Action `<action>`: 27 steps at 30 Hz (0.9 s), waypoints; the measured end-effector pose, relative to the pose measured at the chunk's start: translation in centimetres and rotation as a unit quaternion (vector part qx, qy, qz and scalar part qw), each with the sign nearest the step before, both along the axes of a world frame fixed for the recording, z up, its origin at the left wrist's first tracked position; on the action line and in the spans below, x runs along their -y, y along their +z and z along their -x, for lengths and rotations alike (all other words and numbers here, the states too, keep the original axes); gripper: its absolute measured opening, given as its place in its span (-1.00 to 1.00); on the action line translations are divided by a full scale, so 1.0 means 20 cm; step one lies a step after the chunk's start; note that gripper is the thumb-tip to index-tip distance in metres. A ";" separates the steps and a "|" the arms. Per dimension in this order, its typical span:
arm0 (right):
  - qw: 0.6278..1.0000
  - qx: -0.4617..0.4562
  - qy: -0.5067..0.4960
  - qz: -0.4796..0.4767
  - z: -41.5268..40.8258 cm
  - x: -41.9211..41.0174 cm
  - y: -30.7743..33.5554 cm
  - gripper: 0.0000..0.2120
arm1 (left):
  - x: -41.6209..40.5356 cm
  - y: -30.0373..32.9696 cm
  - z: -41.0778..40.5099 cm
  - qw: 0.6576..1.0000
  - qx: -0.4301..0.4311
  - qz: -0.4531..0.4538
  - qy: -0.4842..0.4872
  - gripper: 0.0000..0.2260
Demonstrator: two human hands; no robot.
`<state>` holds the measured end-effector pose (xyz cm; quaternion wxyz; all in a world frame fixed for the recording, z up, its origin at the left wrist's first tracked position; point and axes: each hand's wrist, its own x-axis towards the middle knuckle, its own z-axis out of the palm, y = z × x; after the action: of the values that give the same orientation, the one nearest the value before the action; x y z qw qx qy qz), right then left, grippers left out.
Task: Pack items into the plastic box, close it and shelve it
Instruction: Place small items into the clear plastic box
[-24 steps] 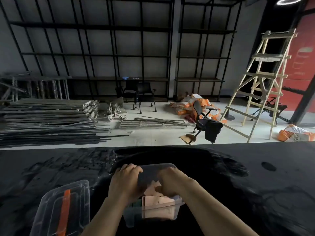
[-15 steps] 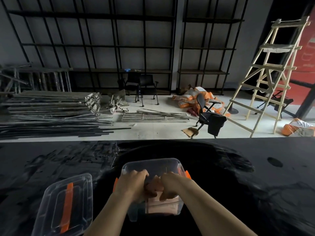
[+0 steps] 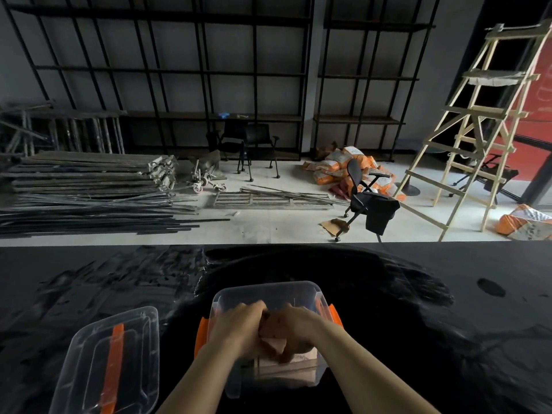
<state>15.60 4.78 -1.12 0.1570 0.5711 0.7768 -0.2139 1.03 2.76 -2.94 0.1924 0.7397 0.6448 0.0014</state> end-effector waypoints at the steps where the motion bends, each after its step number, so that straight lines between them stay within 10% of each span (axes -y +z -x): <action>1: 1.000 0.009 0.011 0.012 0.01 0.00 0.01 -0.55 | -0.01 0.01 0.01 1.000 0.017 0.000 -0.001 -0.60; 8: 0.992 -0.100 0.051 -0.057 -0.05 -0.07 0.27 -0.65 | -0.07 0.16 0.10 0.983 0.148 -0.103 0.024 -0.63; 14: 0.953 -0.280 -0.004 -0.117 -0.10 -0.16 0.44 -0.69 | -0.12 0.31 0.11 0.882 0.396 -0.234 0.103 -0.52; 20: 0.869 -0.483 -0.036 -0.100 -0.09 -0.10 0.46 -0.83 | -0.12 0.28 0.04 0.804 0.530 -0.126 0.238 -0.57; 27: 0.851 -0.507 -0.136 -0.008 0.02 -0.08 0.34 -0.68 | -0.17 0.30 -0.18 0.705 0.645 -0.090 0.280 -0.76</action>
<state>15.21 6.36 5.60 -0.2945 0.4843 0.6647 -0.4867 4.69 6.15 3.06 0.4845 0.3575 0.5377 0.5902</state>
